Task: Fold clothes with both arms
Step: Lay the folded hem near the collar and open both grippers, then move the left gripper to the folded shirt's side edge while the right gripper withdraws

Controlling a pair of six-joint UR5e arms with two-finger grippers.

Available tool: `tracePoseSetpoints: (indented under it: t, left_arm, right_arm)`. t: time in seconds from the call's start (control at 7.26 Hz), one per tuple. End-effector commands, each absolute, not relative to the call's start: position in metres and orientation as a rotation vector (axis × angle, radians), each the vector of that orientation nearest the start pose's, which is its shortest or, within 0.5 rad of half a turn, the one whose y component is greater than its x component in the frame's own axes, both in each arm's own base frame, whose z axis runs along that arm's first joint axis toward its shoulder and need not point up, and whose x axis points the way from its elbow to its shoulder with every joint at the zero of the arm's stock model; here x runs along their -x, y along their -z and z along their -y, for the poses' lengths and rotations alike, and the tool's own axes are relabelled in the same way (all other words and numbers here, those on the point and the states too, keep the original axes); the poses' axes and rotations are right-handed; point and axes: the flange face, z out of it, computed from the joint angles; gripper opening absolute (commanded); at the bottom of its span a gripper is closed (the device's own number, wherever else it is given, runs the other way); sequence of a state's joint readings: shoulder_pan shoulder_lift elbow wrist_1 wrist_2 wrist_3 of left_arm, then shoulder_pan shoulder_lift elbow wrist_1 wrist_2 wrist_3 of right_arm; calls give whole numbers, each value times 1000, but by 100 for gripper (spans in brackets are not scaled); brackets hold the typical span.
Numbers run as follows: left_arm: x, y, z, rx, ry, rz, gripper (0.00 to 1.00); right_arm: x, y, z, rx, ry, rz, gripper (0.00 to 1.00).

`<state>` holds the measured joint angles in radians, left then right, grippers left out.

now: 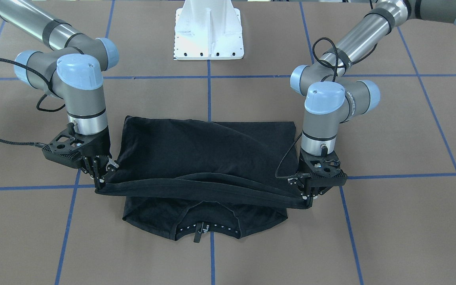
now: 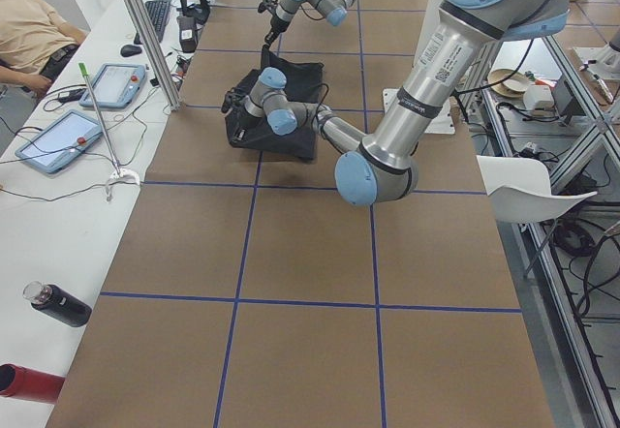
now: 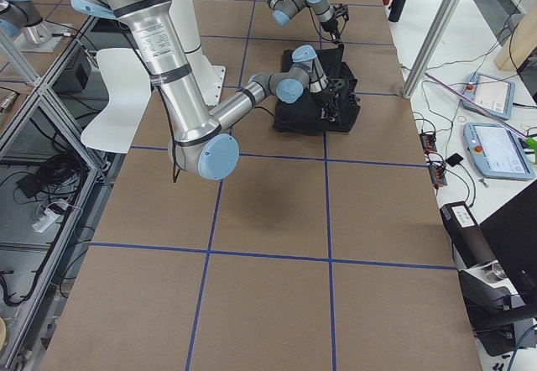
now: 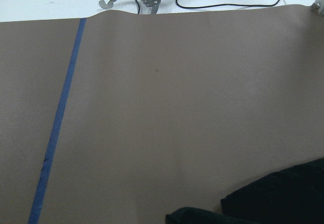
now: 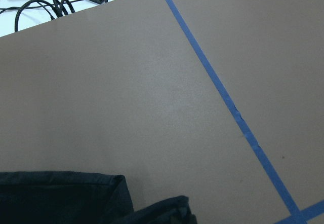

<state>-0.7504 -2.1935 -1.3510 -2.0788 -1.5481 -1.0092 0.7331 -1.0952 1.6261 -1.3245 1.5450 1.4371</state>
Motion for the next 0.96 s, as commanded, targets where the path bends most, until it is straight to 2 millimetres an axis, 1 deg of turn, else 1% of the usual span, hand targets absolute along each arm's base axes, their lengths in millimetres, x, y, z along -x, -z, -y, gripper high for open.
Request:
tracePoseSetpoints:
  t: [0.0, 0.14, 0.28, 0.41, 0.55, 0.69, 0.83]
  left_arm:
    - [-451, -334, 612, -609, 155, -724, 0]
    - [-451, -333, 611, -609, 153, -730, 0]
    - [-450, -332, 611, -613, 149, -734, 66]
    - [-443, -328, 612, -665, 100, -753, 100]
    - [-431, -322, 615, -696, 65, -755, 100]
    - [-421, -319, 603, -652, 8, -818, 100]
    - [-395, -320, 569, -637, -43, -883, 100]
  right_arm:
    - [403, -345, 558, -363, -573, 696, 0]
    - [403, -346, 558, -360, -573, 690, 0]
    - [402, -349, 559, -358, -574, 683, 60]
    - [399, -350, 564, -356, -575, 675, 100]
    - [386, -346, 574, -368, -534, 677, 100]
    - [379, -344, 575, -332, -472, 700, 100]
    - [374, -336, 573, -309, -446, 737, 100]
